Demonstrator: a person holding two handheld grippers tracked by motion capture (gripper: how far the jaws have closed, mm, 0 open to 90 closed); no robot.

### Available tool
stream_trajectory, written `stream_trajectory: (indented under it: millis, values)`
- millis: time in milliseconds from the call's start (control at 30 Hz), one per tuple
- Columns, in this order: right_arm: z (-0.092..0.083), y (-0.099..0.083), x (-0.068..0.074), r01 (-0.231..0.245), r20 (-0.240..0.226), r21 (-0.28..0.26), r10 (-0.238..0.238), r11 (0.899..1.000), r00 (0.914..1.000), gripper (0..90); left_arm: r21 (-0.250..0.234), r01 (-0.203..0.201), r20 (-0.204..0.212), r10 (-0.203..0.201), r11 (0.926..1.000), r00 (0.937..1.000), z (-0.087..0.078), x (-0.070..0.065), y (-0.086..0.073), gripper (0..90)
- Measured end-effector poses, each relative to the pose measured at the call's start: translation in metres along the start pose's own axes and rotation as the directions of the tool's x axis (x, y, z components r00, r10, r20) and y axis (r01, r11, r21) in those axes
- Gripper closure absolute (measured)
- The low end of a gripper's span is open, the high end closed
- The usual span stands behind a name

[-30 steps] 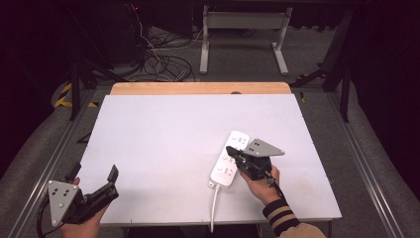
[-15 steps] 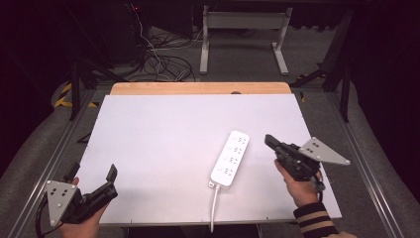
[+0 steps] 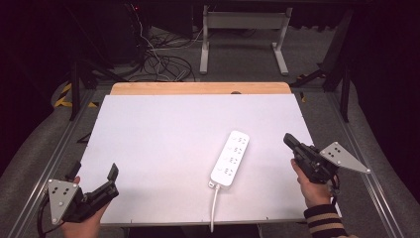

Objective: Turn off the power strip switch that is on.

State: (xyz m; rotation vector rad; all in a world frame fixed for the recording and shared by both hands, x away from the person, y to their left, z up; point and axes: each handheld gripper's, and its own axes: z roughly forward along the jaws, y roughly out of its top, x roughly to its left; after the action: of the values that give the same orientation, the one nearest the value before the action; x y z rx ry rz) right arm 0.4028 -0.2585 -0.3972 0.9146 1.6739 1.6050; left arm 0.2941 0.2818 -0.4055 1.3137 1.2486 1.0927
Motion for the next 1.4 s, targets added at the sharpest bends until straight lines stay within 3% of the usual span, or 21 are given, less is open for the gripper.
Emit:
stream_trajectory:
  millis: [133,233,300,367,400,467,500,533,600,633,667,700,767,967,1400]
  values:
    - [0.002,-0.008,-0.001,0.004,0.041,0.016,-0.005,1.000,0.9991,90.0,-0.005,0.002,0.002,-0.002,1.0000,1.0000,0.000,0.001,0.001,4.9]
    - [-0.001,-0.011,-0.004,-0.028,0.059,-0.016,0.029,0.999,0.9978,89.7,-0.006,0.002,0.002,-0.002,1.0000,1.0000,0.001,0.000,0.001,4.8]
    - [-0.003,-0.012,-0.007,-0.025,0.083,-0.025,0.027,0.999,0.9962,84.2,-0.003,0.000,0.003,0.000,1.0000,1.0000,0.001,0.000,0.001,4.8]
    - [-0.004,-0.014,-0.011,-0.035,0.099,-0.037,0.038,0.999,0.9944,68.8,-0.005,0.001,0.006,-0.001,1.0000,1.0000,0.001,-0.001,0.001,4.8]
    - [-0.004,-0.014,-0.011,-0.035,0.099,-0.037,0.038,0.999,0.9944,68.8,-0.002,0.000,0.005,0.000,1.0000,1.0000,0.001,-0.001,0.001,4.8]
    - [-0.003,-0.015,-0.012,-0.046,0.130,-0.047,0.051,0.998,0.9902,47.2,-0.002,0.002,0.006,-0.002,1.0000,1.0000,0.001,-0.001,0.000,4.8]
    - [-0.001,-0.016,-0.014,-0.061,0.171,-0.059,0.071,0.996,0.9828,32.3,-0.002,0.002,0.006,-0.002,1.0000,1.0000,0.001,-0.001,0.000,4.9]
    - [-0.001,-0.016,-0.014,-0.061,0.171,-0.059,0.071,0.996,0.9828,32.3,-0.001,0.001,0.006,-0.001,1.0000,1.0000,0.001,-0.001,0.000,4.9]
    - [0.000,-0.017,-0.016,-0.070,0.188,-0.063,0.081,0.996,0.9788,23.4,0.002,0.001,0.007,-0.001,1.0000,1.0000,0.001,-0.001,0.000,4.8]
    - [0.002,-0.019,-0.018,-0.101,0.193,-0.047,0.108,0.994,0.9753,16.7,0.002,0.002,0.007,-0.002,1.0000,1.0000,0.001,-0.001,0.000,4.8]
    - [0.002,-0.019,-0.018,-0.101,0.193,-0.047,0.108,0.994,0.9753,16.7,0.002,0.001,0.010,-0.001,1.0000,1.0000,0.001,-0.001,0.000,4.8]
    - [0.003,-0.019,-0.018,-0.108,0.210,-0.041,0.114,0.993,0.9709,10.9,0.001,0.000,0.010,0.000,1.0000,0.9999,0.001,-0.001,0.000,4.8]
    - [0.004,-0.020,-0.019,-0.116,0.224,-0.032,0.120,0.993,0.9672,8.9,0.001,-0.001,0.011,0.001,1.0000,0.9999,0.001,-0.001,0.000,4.8]
    - [0.005,-0.019,-0.018,-0.094,0.213,-0.021,0.096,0.995,0.9724,6.7,0.001,0.003,0.009,-0.003,1.0000,1.0000,0.001,-0.001,0.000,4.8]
    - [0.007,-0.022,-0.015,-0.103,0.200,0.019,0.097,0.995,0.9751,8.1,0.001,-0.002,0.024,0.002,1.0000,0.9997,0.005,-0.004,0.001,4.8]
